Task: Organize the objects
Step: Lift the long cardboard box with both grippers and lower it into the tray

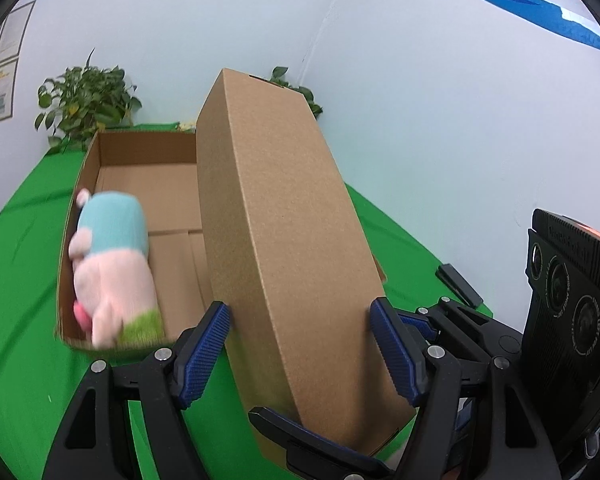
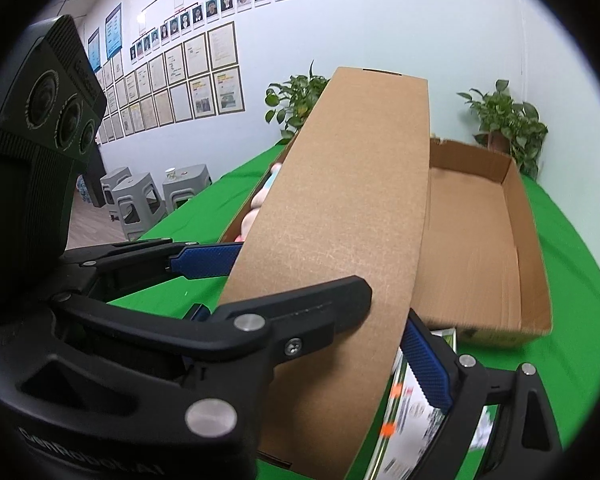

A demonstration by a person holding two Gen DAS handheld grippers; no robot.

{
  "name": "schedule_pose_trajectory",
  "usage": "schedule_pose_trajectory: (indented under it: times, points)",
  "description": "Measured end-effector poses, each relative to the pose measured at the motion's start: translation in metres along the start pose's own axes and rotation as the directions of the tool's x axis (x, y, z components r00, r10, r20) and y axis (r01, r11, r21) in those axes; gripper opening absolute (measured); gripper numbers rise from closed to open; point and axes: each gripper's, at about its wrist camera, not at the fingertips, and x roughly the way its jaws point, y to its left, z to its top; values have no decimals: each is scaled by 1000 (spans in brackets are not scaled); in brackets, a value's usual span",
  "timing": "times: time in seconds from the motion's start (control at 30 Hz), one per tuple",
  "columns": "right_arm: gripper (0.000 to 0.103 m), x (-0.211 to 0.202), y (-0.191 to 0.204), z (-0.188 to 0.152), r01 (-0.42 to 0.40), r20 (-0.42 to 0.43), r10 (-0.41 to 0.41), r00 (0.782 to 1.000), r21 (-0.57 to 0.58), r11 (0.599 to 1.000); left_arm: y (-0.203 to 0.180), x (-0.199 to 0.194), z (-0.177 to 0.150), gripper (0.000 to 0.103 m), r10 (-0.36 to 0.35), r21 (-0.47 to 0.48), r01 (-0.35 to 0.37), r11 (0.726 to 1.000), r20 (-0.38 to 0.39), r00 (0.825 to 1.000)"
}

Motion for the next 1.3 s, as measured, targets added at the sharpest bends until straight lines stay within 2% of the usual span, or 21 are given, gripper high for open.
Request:
schedule_pose_trajectory:
  times: [0.57, 0.83, 1.03, 1.3]
  points:
    - [93, 36, -18, 66, 40, 36, -38, 999, -52, 998, 25, 18, 83, 70, -13, 32, 11, 999, 62, 998]
    - [93, 64, -34, 84, 34, 16, -34, 999, -39, 999, 42, 51, 110, 70, 0, 36, -1, 999, 22, 1000]
    - [93, 96, -48, 85, 7, -41, -8, 999, -17, 1000, 69, 89, 108, 70, 19, 6, -18, 1000, -40, 999]
    - [93, 143, -54, 57, -51, -154, 55, 987, 31, 998, 109, 141, 72, 70, 49, -56, -58, 997, -157, 986]
